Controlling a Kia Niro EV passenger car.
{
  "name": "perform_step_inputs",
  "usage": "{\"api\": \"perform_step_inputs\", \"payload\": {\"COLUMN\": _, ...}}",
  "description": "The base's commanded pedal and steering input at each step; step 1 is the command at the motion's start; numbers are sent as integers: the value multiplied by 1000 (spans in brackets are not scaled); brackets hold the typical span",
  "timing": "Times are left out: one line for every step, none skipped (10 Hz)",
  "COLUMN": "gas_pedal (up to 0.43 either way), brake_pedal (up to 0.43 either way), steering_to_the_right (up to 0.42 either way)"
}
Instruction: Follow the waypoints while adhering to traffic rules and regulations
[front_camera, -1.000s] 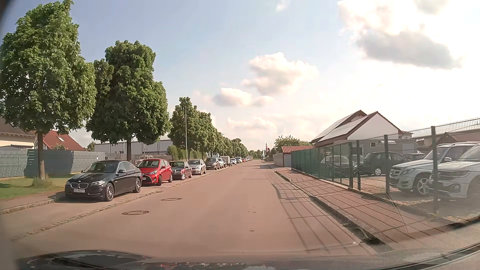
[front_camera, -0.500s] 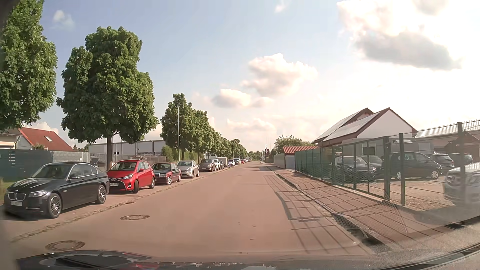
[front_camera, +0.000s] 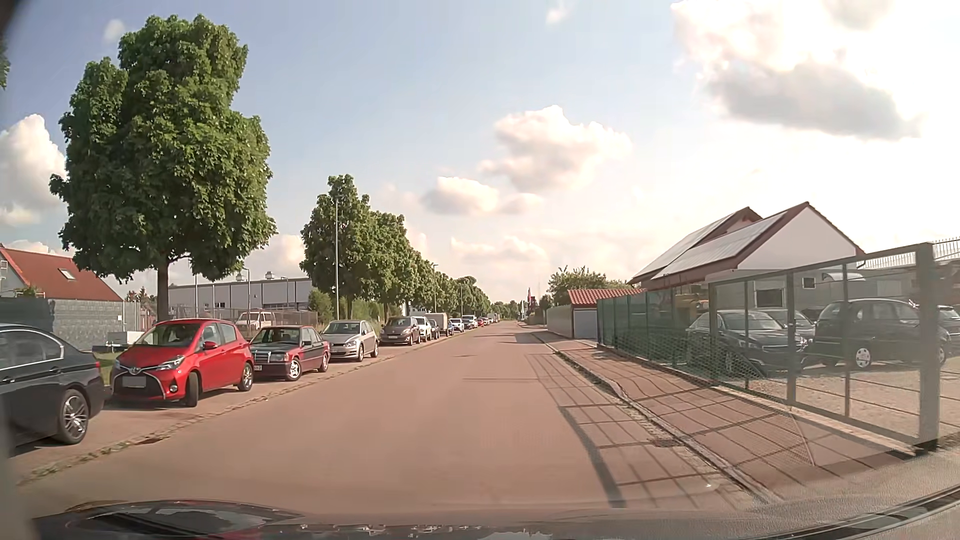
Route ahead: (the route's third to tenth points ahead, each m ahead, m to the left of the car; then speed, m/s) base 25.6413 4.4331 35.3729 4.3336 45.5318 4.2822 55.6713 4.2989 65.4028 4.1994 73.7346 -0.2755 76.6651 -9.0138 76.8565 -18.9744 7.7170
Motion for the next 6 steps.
{"api": "perform_step_inputs", "payload": {"gas_pedal": 228, "brake_pedal": 12, "steering_to_the_right": 5}}
{"api": "perform_step_inputs", "payload": {"gas_pedal": 228, "brake_pedal": 12, "steering_to_the_right": 3}}
{"api": "perform_step_inputs", "payload": {"gas_pedal": 228, "brake_pedal": 12, "steering_to_the_right": 1}}
{"api": "perform_step_inputs", "payload": {"gas_pedal": 228, "brake_pedal": 12, "steering_to_the_right": 1}}
{"api": "perform_step_inputs", "payload": {"gas_pedal": 220, "brake_pedal": 12, "steering_to_the_right": 0}}
{"api": "perform_step_inputs", "payload": {"gas_pedal": 209, "brake_pedal": 12, "steering_to_the_right": 0}}
